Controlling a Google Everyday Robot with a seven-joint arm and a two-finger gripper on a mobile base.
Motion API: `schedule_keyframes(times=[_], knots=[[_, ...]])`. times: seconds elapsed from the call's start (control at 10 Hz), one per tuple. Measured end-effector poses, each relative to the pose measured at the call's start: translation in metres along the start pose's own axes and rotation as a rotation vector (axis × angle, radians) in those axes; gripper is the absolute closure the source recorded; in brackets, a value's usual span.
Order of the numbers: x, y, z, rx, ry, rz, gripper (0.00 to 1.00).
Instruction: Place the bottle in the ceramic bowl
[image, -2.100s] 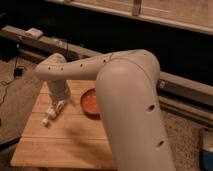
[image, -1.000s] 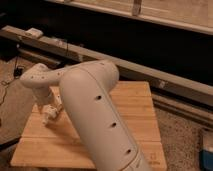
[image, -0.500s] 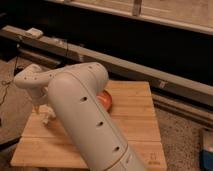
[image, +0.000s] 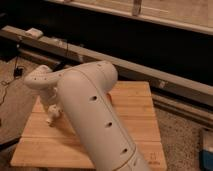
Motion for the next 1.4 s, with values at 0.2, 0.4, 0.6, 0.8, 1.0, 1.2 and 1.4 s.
schedule_keyframes(times=[0.2,0.4,0.6,0.8,1.0,1.2,1.4], knots=[[0.002,-0.022,0.003,0.014,0.005,0.035,0.35],[0.001,-0.032,0.002,0.020,0.005,0.056,0.35],[0.000,-0.035,0.000,0.011,0.005,0.069,0.35],[-0.007,-0.025,-0.002,-0.009,-0.001,0.069,0.35],[-0.016,-0.012,-0.005,-0.028,-0.007,0.055,0.35],[-0.022,-0.001,-0.006,-0.035,-0.009,0.040,0.35],[-0.027,0.004,-0.002,-0.035,-0.010,0.034,0.35]])
